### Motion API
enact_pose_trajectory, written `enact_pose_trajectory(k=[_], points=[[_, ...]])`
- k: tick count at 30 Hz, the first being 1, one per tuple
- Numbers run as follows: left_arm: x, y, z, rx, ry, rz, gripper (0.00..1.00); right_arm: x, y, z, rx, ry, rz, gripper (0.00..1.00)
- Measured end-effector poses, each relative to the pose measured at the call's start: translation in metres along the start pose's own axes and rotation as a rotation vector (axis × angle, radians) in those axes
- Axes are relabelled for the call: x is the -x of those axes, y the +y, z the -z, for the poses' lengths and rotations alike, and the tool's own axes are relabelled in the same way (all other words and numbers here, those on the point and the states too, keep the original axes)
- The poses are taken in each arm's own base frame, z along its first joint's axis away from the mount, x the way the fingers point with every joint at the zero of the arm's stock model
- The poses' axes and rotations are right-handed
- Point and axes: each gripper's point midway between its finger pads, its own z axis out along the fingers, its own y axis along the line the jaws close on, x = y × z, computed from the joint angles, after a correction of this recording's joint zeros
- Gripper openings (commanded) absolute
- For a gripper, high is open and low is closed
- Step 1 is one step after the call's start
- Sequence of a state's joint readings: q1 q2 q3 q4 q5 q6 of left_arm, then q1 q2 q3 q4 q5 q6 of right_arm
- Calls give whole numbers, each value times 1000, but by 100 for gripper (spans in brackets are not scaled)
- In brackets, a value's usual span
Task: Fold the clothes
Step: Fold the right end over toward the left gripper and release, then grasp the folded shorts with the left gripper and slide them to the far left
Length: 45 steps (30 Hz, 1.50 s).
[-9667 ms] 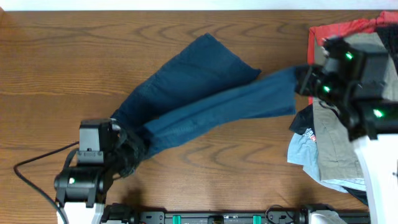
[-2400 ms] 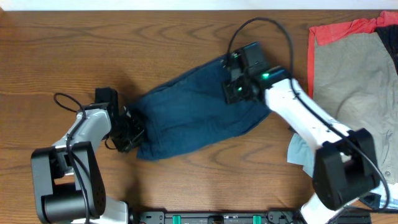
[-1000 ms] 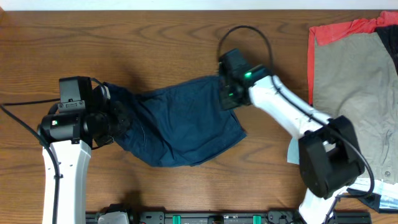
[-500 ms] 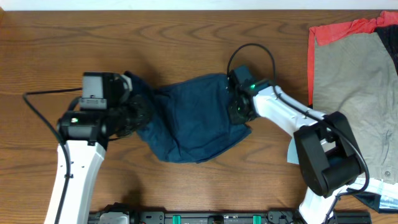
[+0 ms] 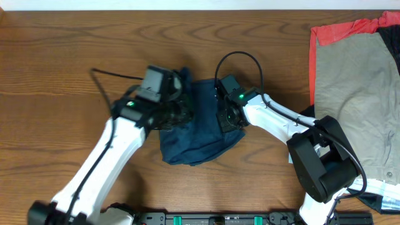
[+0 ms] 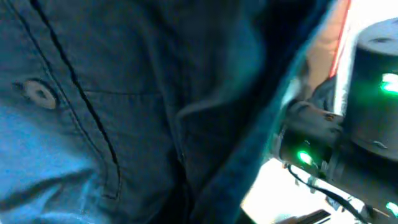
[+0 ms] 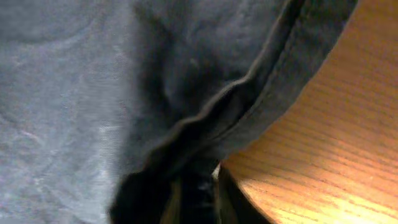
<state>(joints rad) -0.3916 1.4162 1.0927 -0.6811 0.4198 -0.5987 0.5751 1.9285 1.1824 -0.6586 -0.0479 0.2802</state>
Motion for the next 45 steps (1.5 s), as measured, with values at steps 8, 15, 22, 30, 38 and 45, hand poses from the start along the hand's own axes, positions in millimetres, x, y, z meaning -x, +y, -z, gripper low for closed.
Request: enact_pose_trajectory(k=[8,15,22,30,38,45], points=[[6,-7,-35,-23,31,16,53,-13,-41,6,-79,70,-119,52],[24,13,-21,-17,-2,33,63,-11,-107,34,-153,55,-282,53],[57,78,3,105,-96,176,78,-4,-121,76,-112,-22,-288,55],[56,119,-32,202,-10,231,78,-17,-116,80,-93,28,-266,56],[41,126,-89,102,161,250,41,-20,-116,80,-93,40,-265,56],[45,115,-98,-11,177,200,6,-20,-116,80,-92,41,-265,56]])
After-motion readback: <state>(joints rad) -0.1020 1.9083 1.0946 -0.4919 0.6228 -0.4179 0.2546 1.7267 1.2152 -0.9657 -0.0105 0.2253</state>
